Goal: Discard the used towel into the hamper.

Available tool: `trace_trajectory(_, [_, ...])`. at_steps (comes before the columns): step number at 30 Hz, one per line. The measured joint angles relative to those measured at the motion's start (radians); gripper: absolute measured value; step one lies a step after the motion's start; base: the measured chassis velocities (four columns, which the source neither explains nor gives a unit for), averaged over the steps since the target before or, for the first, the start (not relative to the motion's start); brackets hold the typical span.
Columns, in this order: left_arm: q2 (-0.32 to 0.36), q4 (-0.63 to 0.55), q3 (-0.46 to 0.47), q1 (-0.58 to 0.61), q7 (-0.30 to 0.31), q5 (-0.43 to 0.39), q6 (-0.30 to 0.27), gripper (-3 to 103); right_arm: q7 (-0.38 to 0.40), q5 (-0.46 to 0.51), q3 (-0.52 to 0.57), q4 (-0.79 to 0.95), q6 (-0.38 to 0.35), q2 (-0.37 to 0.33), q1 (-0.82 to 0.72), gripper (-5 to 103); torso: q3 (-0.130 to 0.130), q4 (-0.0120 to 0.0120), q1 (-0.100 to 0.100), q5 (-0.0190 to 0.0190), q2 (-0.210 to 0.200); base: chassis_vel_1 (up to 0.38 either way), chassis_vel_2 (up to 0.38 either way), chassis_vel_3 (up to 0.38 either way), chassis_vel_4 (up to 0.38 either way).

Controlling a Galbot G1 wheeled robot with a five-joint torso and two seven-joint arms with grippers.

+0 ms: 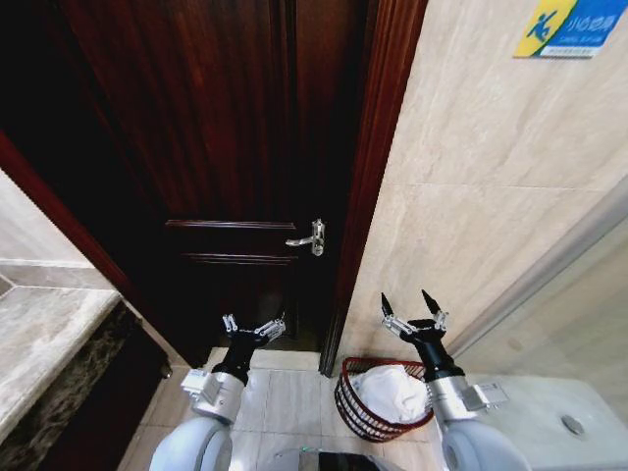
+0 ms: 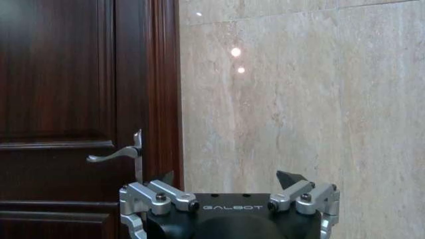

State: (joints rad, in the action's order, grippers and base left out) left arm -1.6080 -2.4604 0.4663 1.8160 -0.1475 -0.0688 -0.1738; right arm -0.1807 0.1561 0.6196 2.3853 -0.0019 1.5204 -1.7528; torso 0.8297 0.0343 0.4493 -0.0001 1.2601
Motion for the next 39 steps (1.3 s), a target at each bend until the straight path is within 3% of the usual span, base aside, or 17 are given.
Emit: trace_trajectory(39, [0.0, 0.0, 0.0, 0.0, 0.0, 0.0, 0.0, 100, 0.0, 0.0, 0.0, 0.0, 0.0, 0.0, 0.0, 100, 0.0, 0.0, 0.0, -0.0002, 0.001, -0.03, -0.029, 0.028, 0.025])
